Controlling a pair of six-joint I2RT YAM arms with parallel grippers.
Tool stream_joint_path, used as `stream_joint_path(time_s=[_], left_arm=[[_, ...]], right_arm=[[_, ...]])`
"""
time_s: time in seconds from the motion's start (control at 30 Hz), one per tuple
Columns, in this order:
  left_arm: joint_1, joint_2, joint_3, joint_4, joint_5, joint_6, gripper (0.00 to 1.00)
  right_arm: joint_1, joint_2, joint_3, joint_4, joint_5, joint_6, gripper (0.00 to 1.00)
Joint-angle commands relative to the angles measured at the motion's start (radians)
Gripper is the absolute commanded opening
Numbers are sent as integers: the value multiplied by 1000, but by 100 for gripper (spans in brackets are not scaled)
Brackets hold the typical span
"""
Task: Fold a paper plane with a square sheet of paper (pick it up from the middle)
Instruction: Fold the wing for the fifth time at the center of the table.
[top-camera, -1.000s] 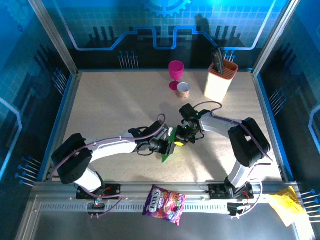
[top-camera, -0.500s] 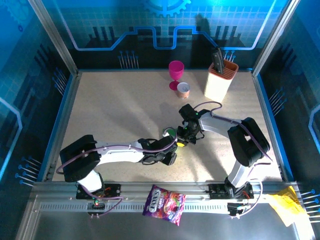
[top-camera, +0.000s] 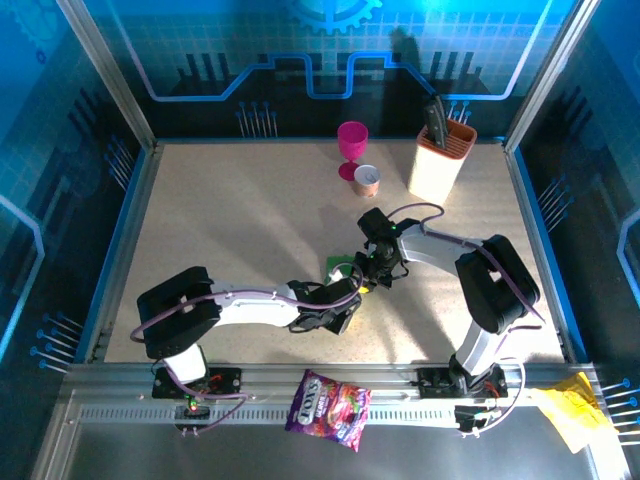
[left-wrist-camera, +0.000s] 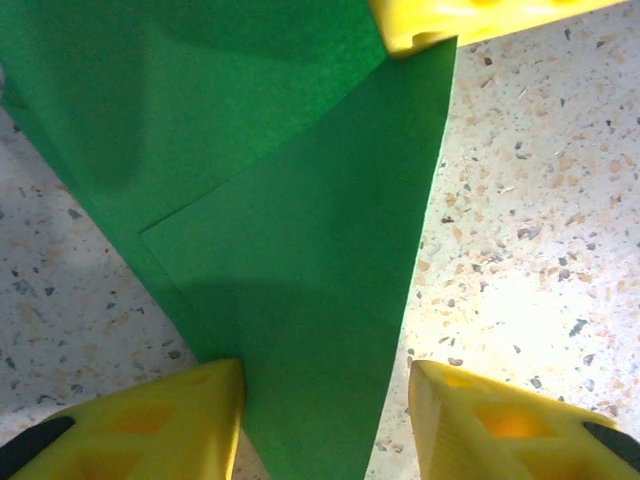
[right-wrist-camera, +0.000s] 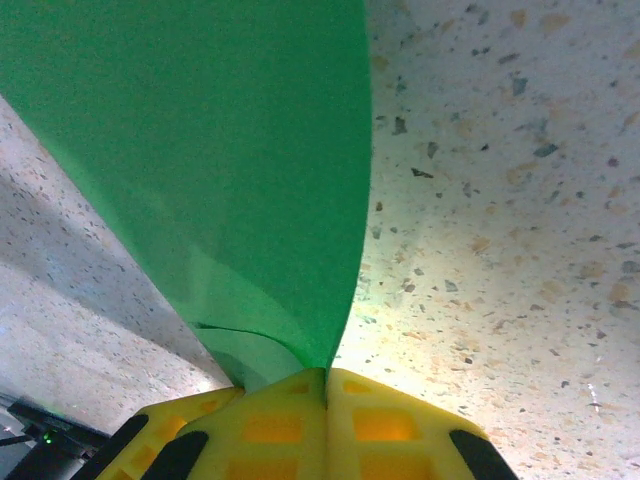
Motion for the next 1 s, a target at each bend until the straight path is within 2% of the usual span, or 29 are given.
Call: stream_joint_path(time_s=[0.0,0.4,0.7,0.97], left_arm=[[1,19,43,4,-50,4,46],[-11,-13,62,-14,-122,-12,49],[-45,-19,85,-35,-219,7,50],[-52,5,97,-17,-198,13,49]], right_arm=[[20,0,9,-36,-29,6,0],[24,1,-1,-33,-25,10,0],[27,-1,-6,-33,-21,15,0],[30,0,-8,-31,-19,19,0]])
